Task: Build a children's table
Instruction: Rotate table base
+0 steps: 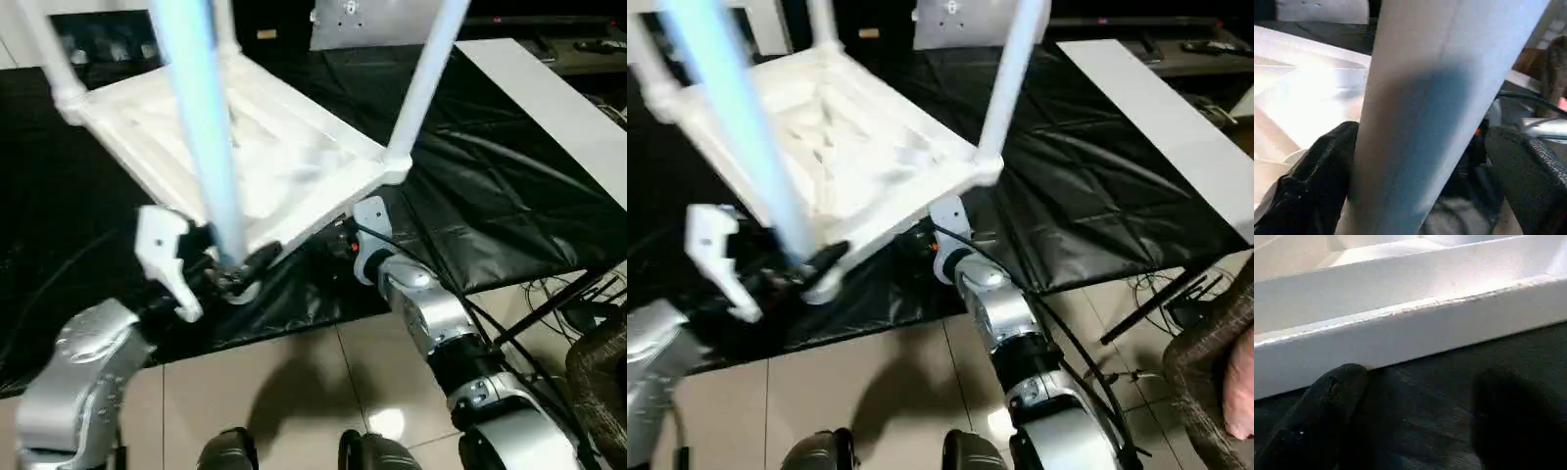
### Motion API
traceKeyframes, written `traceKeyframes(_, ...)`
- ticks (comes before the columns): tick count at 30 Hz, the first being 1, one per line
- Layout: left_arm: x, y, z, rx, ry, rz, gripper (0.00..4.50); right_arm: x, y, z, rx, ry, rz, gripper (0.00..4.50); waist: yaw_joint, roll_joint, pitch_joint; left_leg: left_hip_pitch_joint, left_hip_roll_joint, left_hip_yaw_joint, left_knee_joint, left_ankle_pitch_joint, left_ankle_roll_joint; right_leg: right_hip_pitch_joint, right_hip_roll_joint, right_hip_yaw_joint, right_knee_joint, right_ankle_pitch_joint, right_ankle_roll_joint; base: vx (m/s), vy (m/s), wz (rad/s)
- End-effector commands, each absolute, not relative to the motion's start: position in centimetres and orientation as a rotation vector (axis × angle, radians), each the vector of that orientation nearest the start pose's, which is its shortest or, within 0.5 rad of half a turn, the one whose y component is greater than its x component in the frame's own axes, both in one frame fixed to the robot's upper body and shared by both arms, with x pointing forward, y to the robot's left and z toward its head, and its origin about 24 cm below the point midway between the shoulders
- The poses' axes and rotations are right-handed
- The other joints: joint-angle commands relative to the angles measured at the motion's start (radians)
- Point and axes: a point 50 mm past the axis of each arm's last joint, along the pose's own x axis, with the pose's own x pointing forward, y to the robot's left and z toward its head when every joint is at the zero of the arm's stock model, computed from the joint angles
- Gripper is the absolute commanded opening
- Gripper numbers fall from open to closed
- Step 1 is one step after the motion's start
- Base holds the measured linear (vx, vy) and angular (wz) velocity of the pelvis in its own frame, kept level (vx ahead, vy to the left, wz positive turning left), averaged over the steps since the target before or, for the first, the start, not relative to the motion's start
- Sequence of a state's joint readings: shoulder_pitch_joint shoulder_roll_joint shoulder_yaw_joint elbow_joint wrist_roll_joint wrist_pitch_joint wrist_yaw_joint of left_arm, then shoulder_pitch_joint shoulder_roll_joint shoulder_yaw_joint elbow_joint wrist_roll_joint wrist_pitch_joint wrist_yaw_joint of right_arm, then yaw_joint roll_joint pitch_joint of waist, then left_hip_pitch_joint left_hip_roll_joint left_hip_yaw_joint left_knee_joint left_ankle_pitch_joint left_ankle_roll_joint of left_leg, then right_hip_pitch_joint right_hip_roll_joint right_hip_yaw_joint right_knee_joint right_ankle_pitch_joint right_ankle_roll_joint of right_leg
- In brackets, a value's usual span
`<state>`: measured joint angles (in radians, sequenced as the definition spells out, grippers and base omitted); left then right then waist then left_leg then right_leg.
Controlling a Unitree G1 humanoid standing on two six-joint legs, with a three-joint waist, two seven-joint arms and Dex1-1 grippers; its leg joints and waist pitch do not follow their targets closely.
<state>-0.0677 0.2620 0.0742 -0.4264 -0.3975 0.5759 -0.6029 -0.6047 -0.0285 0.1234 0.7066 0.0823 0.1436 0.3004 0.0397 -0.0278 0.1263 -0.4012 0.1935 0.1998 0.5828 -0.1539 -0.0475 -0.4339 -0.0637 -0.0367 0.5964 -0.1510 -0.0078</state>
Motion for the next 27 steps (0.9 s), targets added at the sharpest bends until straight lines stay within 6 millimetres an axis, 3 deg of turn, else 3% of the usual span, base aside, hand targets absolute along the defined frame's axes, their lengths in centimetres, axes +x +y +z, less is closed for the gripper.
traceKeyframes(1,23.8,12.5,11.6,-0.142,0.057,-0.856,4.38,34.6,-7.7,3.6,-0.043,0.300,0.516,4.50,0.000,0.029,-0.069,0.035,0.031,-0.019,-0.073,-0.315,-0.031,0.044,-0.049,0.038,-0.061,-0.223,-0.176,0.000,0.000,0.00)
traceKeyframes(7,25.1,10.0,12.1,-0.163,0.017,-0.916,4.38,34.7,-7.0,4.0,-0.045,0.275,0.557,4.50,-0.005,0.026,-0.069,0.032,0.028,-0.019,-0.072,-0.321,-0.024,0.046,-0.051,0.037,-0.065,-0.233,-0.176,0.000,0.000,0.00)
traceKeyframes(12,26.9,8.6,12.8,-0.159,-0.024,-0.938,4.38,34.9,-6.6,4.2,-0.030,0.255,0.579,4.50,-0.008,0.025,-0.073,0.029,0.028,-0.017,-0.066,-0.272,-0.003,0.050,-0.053,0.037,-0.061,-0.179,-0.198,0.000,0.000,0.00)
traceKeyframes(14,27.4,8.1,13.1,-0.167,-0.038,-0.951,4.38,35.0,-6.4,4.3,-0.021,0.248,0.593,4.50,-0.007,0.032,-0.071,0.032,0.029,-0.017,-0.066,-0.290,-0.006,0.049,-0.052,0.036,-0.064,-0.201,-0.204,0.000,0.000,0.00)
traceKeyframes(19,27.6,6.5,13.5,-0.190,-0.060,-1.001,4.38,34.8,-5.7,4.3,-0.015,0.244,0.635,4.50,-0.007,0.031,-0.073,0.030,0.032,-0.018,-0.066,-0.279,-0.004,0.053,-0.054,0.035,-0.061,-0.177,-0.221,0.000,0.000,0.00)
traceKeyframes(20,27.5,6.2,13.6,-0.201,-0.067,-1.014,4.38,34.7,-5.5,4.3,-0.015,0.246,0.643,4.50,-0.006,0.040,-0.072,0.030,0.032,-0.019,-0.066,-0.280,-0.003,0.053,-0.054,0.035,-0.059,-0.173,-0.227,0.000,0.000,0.00)
traceKeyframes(21,27.4,5.2,13.8,-0.218,-0.081,-1.034,4.38,34.7,-5.0,4.2,-0.012,0.245,0.649,4.50,-0.009,0.035,-0.073,0.031,0.033,-0.017,-0.066,-0.286,-0.002,0.053,-0.052,0.034,-0.061,-0.170,-0.231,0.000,0.000,0.00)
traceKeyframes(27,28.0,4.5,14.1,-0.211,-0.112,-1.025,4.38,35.0,-4.3,4.4,0.010,0.238,0.650,4.50,-0.008,0.034,-0.069,0.033,0.034,-0.018,-0.068,-0.325,-0.003,0.050,-0.055,0.033,-0.068,-0.235,-0.221,0.000,0.000,0.00)
